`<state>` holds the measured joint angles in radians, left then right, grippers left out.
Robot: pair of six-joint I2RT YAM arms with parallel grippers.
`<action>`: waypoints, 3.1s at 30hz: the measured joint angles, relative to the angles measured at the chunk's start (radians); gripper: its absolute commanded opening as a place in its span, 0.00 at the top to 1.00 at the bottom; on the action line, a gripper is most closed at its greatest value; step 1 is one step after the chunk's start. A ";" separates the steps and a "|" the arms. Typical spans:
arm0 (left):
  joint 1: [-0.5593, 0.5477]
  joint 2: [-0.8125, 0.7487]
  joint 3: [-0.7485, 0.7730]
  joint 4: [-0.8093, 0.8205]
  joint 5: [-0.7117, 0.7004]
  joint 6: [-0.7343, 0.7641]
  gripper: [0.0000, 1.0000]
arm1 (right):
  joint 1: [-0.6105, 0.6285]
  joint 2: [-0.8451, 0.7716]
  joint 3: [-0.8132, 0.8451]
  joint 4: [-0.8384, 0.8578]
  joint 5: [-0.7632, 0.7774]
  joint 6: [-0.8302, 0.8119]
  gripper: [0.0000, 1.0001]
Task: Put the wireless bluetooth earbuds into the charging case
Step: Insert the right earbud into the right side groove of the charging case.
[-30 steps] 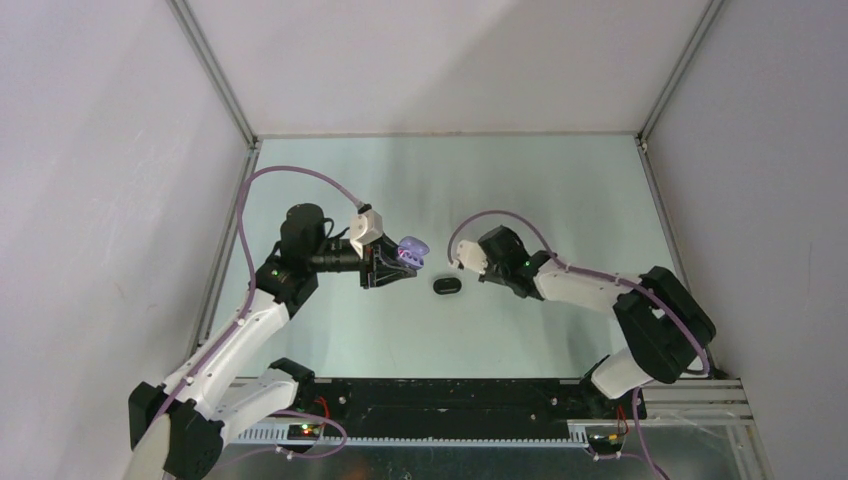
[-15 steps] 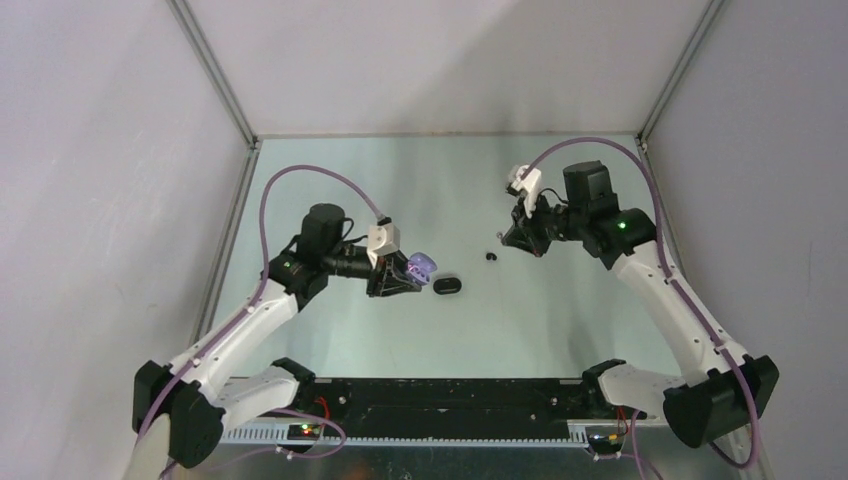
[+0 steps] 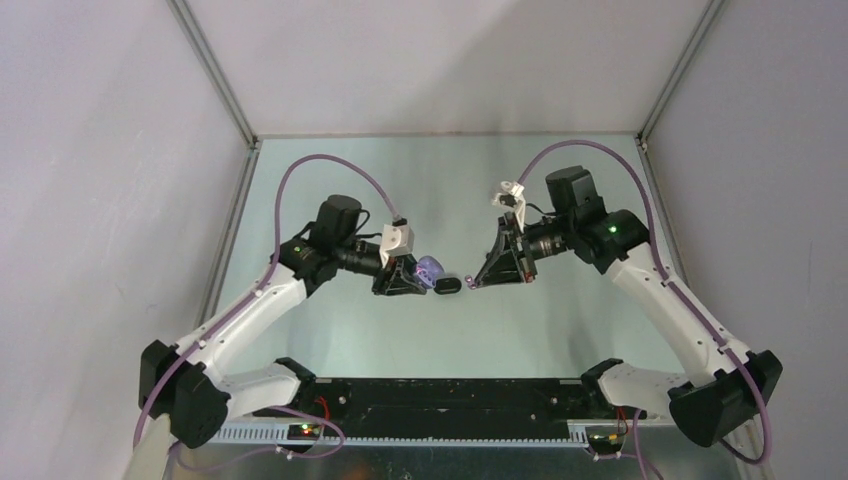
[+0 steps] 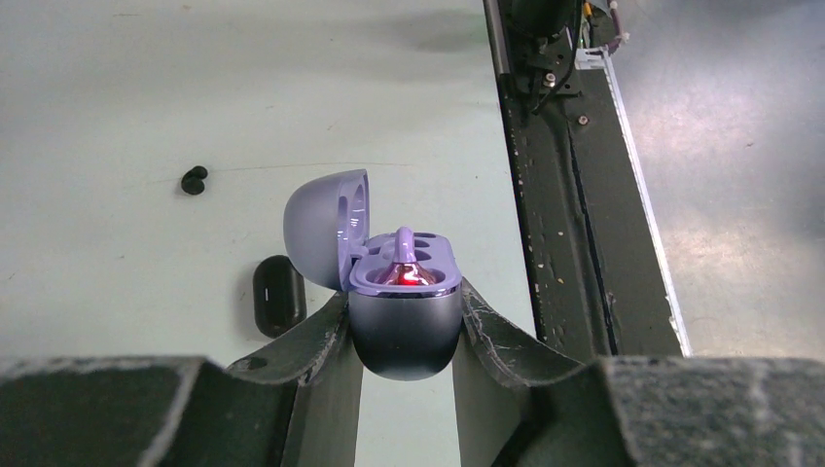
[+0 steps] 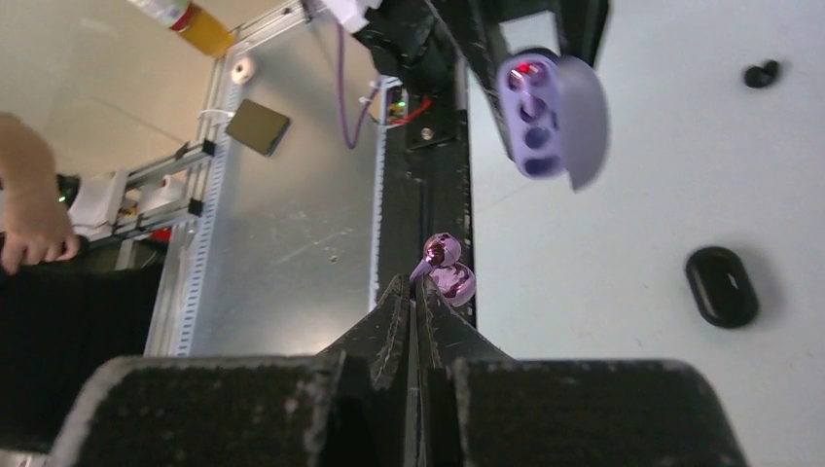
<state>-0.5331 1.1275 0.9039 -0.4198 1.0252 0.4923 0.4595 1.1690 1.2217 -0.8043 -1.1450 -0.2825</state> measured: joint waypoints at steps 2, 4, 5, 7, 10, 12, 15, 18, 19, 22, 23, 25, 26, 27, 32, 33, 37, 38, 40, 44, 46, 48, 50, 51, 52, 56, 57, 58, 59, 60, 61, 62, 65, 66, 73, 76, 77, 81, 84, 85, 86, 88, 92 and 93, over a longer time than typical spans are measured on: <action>-0.007 0.011 0.008 -0.023 0.001 0.016 0.93 | 0.040 0.010 0.009 0.016 -0.013 0.019 0.93; -0.013 0.017 0.013 -0.040 0.004 0.031 0.94 | 0.075 0.023 0.020 0.027 -0.014 0.029 0.93; -0.015 0.019 0.015 -0.050 0.007 0.036 0.93 | 0.094 0.031 0.023 0.035 -0.012 0.032 0.93; -0.019 0.021 0.021 -0.067 0.012 0.045 0.93 | 0.126 0.045 0.026 0.046 0.003 0.038 0.93; -0.022 0.023 0.028 -0.080 0.029 0.058 0.93 | 0.166 0.067 0.027 0.055 0.048 0.034 0.93; -0.022 0.023 0.028 -0.088 0.034 0.061 0.93 | 0.190 0.079 0.028 0.059 0.090 0.025 0.93; -0.024 0.024 0.028 -0.100 0.045 0.065 0.93 | 0.220 0.088 0.028 0.071 0.137 0.014 0.92; -0.024 0.024 0.028 -0.104 0.054 0.066 0.93 | 0.243 0.100 0.038 0.079 0.169 0.003 0.93; -0.024 0.024 0.028 -0.104 0.055 0.066 0.93 | 0.249 0.105 0.042 0.081 0.178 0.000 0.93; -0.024 0.024 0.028 -0.104 0.060 0.066 0.93 | 0.267 0.118 0.051 0.090 0.207 -0.007 0.93; -0.025 0.024 0.028 -0.104 0.060 0.065 0.93 | 0.271 0.120 0.051 0.093 0.217 -0.007 0.92; -0.025 0.024 0.028 -0.104 0.061 0.065 0.93 | 0.275 0.124 0.051 0.097 0.230 -0.007 0.92; -0.025 0.024 0.028 -0.104 0.062 0.065 0.93 | 0.278 0.126 0.051 0.100 0.238 -0.007 0.92; -0.025 0.024 0.028 -0.104 0.063 0.065 0.93 | 0.280 0.128 0.051 0.103 0.245 -0.007 0.92; -0.026 0.024 0.028 -0.103 0.076 0.065 0.93 | 0.288 0.133 0.051 0.107 0.271 -0.007 0.92; -0.026 0.024 0.028 -0.103 0.078 0.064 0.93 | 0.290 0.134 0.051 0.107 0.274 -0.007 0.92; -0.026 0.024 0.028 -0.103 0.081 0.064 0.93 | 0.300 0.142 0.051 0.115 0.282 -0.007 0.92; -0.026 0.024 0.028 -0.103 0.081 0.063 0.93 | 0.302 0.144 0.052 0.119 0.284 -0.006 0.92; -0.026 0.024 0.028 -0.103 0.082 0.062 0.93 | 0.305 0.147 0.052 0.128 0.285 -0.006 0.92; -0.026 0.024 0.028 -0.102 0.082 0.058 0.93 | 0.309 0.150 0.058 0.129 0.288 -0.006 0.92; -0.026 0.024 0.028 -0.102 0.082 0.058 0.93 | 0.312 0.151 0.062 0.129 0.288 -0.006 0.92; -0.026 0.024 0.028 -0.101 0.082 0.058 0.93 | 0.314 0.154 0.066 0.130 0.287 -0.006 0.92; -0.026 0.024 0.028 -0.100 0.082 0.058 0.93 | 0.316 0.157 0.066 0.130 0.287 -0.006 0.92; -0.026 0.024 0.028 -0.099 0.082 0.058 0.93 | 0.316 0.160 0.066 0.130 0.288 -0.006 0.92; -0.026 0.024 0.028 -0.099 0.082 0.058 0.93 | 0.317 0.163 0.066 0.130 0.288 -0.006 0.92; -0.026 0.024 0.028 -0.099 0.083 0.058 0.93 | 0.317 0.172 0.066 0.129 0.292 -0.007 0.92; -0.026 0.024 0.028 -0.099 0.084 0.058 0.93 | 0.317 0.175 0.066 0.130 0.293 -0.007 0.93; -0.026 0.024 0.028 -0.099 0.085 0.058 0.93 | 0.317 0.177 0.066 0.130 0.293 -0.007 0.93; -0.026 0.024 0.028 -0.099 0.085 0.058 0.93 | 0.317 0.179 0.066 0.129 0.293 -0.007 0.92; -0.026 0.024 0.028 -0.099 0.085 0.058 0.93 | 0.317 0.179 0.066 0.130 0.293 -0.006 0.92; -0.026 0.024 0.028 -0.099 0.085 0.058 0.93 | 0.317 0.180 0.066 0.130 0.293 -0.006 0.92; -0.026 0.024 0.028 -0.099 0.085 0.058 0.93 | 0.317 0.181 0.066 0.130 0.293 -0.006 0.92; -0.026 0.024 0.028 -0.099 0.085 0.058 0.93 | 0.318 0.183 0.066 0.131 0.292 -0.004 0.90; -0.026 0.024 0.028 -0.099 0.085 0.058 0.93 | 0.318 0.185 0.066 0.132 0.292 -0.002 0.90; -0.026 0.022 0.028 -0.100 0.087 0.058 0.93 | 0.320 0.195 0.066 0.144 0.304 0.009 0.84; -0.026 0.022 0.028 -0.099 0.087 0.058 0.93 | 0.320 0.195 0.066 0.145 0.311 0.014 0.79; -0.026 0.022 0.028 -0.099 0.086 0.058 0.93 | 0.320 0.195 0.066 0.145 0.312 0.015 0.79; -0.026 0.022 0.028 -0.100 0.085 0.058 0.93 | 0.322 0.195 0.066 0.144 0.320 0.017 0.78; -0.026 0.022 0.028 -0.099 0.085 0.058 0.93 | 0.322 0.194 0.069 0.143 0.322 0.017 0.79; -0.026 0.022 0.028 -0.099 0.085 0.058 0.93 | 0.322 0.194 0.069 0.143 0.322 0.017 0.78; -0.026 0.022 0.028 -0.099 0.085 0.058 0.93 | 0.322 0.194 0.069 0.143 0.322 0.017 0.78; -0.026 0.022 0.028 -0.099 0.085 0.058 0.93 | 0.322 0.194 0.069 0.143 0.322 0.018 0.77; -0.026 0.022 0.028 -0.099 0.085 0.058 0.93 | 0.324 0.194 0.079 0.135 0.322 0.019 0.74; -0.026 0.022 0.028 -0.099 0.085 0.058 0.93 | 0.325 0.194 0.083 0.135 0.322 0.018 0.73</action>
<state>-0.5591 1.1492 0.9318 -0.5190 1.1107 0.5499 0.7845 1.3628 1.3045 -0.6697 -0.8234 -0.2642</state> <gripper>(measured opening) 0.375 0.254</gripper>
